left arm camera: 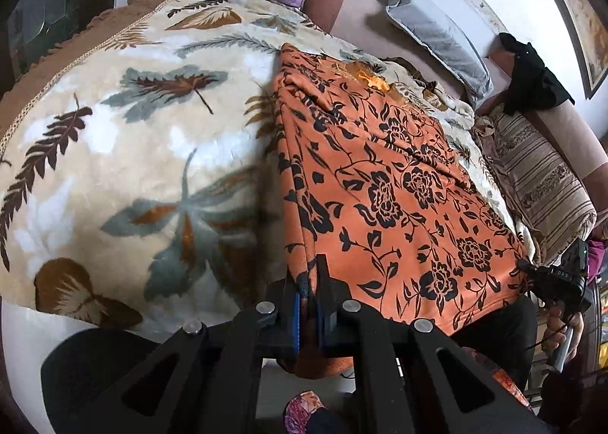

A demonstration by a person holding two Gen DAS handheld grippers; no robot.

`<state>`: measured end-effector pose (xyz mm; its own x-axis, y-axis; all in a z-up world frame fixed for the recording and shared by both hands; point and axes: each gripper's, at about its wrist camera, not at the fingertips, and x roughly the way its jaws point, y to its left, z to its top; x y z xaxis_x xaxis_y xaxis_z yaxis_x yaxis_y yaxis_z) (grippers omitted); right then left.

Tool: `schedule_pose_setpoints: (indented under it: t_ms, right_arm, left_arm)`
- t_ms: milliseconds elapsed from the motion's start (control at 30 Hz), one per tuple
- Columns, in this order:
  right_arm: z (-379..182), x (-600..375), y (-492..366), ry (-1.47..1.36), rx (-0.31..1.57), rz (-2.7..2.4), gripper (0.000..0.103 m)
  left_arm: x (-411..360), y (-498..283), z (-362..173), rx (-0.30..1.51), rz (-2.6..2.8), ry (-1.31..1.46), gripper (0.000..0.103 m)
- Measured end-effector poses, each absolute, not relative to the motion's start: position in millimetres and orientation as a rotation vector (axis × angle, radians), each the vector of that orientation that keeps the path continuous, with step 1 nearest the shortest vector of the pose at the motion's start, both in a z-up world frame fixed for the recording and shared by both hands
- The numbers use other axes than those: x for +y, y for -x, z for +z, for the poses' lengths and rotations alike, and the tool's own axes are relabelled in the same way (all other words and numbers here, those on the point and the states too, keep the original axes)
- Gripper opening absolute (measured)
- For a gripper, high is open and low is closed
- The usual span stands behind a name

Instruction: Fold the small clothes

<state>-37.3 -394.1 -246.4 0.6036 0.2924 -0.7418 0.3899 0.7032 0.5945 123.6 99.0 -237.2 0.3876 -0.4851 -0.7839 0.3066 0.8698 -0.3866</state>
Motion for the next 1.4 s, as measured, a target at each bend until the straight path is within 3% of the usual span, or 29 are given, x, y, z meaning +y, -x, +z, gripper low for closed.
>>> schedule_pose_setpoints:
  t_ms: [233,500,667,833,933,967,1000,1067,1133,1200,1267,1333,1400]
  right_arm:
    - [-196.0,-408.8,0.8,-0.782,0.843,-0.006,0.011]
    - [-163.7,-456.2,-126.0,-0.769,0.745,-0.029,0.011]
    - [-193.2,-490.7,-223.0,-0.813,0.744,-0.119,0.011]
    - [-279.6,-527.0,-287.6,-0.974,0.843,-0.211,0.014]
    - [-317.4,-537.6,-289.6,-1.047,0.861,-0.225,0.015]
    - [-322.9,-541.2,-283.1,-1.083,0.825,-0.207,0.017]
    - [-323.5,-544.7,-274.0,-1.107,0.780,-0.199,0.018]
    - [-313.0,-548.9,-260.3,-1.097,0.726,-0.227,0.020]
    - [-293.6,-549.2,-246.7,-1.062,0.663,-0.258,0.031]
    - [-274.2,-540.2,-234.5,-0.998,0.621,-0.311,0.082]
    - [-250.2,-514.7,-225.4,-0.871,0.591,-0.310,0.082]
    - [-238.9,-468.9,-241.3,-0.721,0.706,-0.219,0.080]
    - [-240.0,-419.6,-256.5,-0.590,0.798,-0.147,0.071]
  left_arm:
    - [93.8,-172.2,-178.8,0.945,-0.548,0.143,0.006]
    - [53.7,-311.5,-145.0,0.941,-0.522,0.101,0.006]
    - [6.6,-405.4,-170.3,0.999,-0.471,0.091,0.006]
    - [-23.1,-473.1,-255.3,1.176,-0.347,0.136,0.010]
    - [-15.8,-476.7,-284.8,1.140,-0.313,0.189,0.026]
    - [-11.4,-474.1,-284.6,1.116,-0.294,0.201,0.049]
    - [-3.3,-470.0,-282.5,1.089,-0.259,0.216,0.060]
    - [16.2,-458.9,-272.0,1.015,-0.259,0.297,0.060]
    - [45.1,-438.6,-255.1,0.926,-0.240,0.421,0.060]
    - [62.2,-418.3,-243.1,0.878,-0.195,0.484,0.061]
    - [68.8,-387.6,-233.2,0.840,-0.164,0.506,0.065]
    - [52.9,-362.6,-231.3,0.857,-0.142,0.442,0.066]
    - [24.5,-341.4,-234.6,0.863,-0.172,0.369,0.066]
